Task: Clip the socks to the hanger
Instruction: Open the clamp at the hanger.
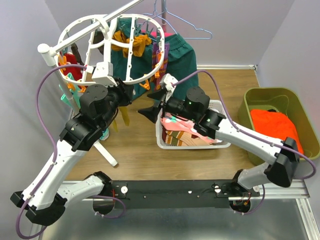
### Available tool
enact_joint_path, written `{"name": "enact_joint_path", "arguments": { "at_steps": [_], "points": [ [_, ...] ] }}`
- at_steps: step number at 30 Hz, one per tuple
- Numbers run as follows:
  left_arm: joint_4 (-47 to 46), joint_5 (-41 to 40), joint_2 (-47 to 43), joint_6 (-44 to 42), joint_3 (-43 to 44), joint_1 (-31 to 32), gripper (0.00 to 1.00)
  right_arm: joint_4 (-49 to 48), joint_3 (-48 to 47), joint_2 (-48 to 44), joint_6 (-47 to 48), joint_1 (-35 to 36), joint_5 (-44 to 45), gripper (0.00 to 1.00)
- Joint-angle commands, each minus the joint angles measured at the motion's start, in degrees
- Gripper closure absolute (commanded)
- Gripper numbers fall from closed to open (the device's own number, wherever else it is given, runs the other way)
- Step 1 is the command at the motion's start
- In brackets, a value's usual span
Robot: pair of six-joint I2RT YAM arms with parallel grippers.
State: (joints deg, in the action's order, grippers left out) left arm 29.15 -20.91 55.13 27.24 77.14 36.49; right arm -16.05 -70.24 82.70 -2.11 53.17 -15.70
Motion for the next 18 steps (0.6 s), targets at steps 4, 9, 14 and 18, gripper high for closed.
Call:
{"name": "enact_joint_path", "arguments": {
  "at_steps": [4, 9, 14, 18],
  "points": [
    [-1.9, -1.5, 0.8, -2.9, -2.1, -0.2, 1.0, 24.4, 5.8, -7.2, -1.5, 0.2, 18.6, 0.12],
    [-1.8, -1.3, 0.9, -3.2, -2.3, -0.1, 1.0, 30.6, 11.6, -8.5, -4.0, -1.4, 28.1, 0.12],
    [-1.3, -0.8, 0.8, -2.5, -1.9, -0.1, 1.0, 28.9, 16.2, -6.5, -5.9, -8.9, 23.5, 0.17],
    [-0.9, -0.6, 0.4, -2.2, -1.6, -0.1, 1.0, 25.4, 16.0, -1.8, -3.8, -11.6, 17.7, 0.23]
  ]
}}
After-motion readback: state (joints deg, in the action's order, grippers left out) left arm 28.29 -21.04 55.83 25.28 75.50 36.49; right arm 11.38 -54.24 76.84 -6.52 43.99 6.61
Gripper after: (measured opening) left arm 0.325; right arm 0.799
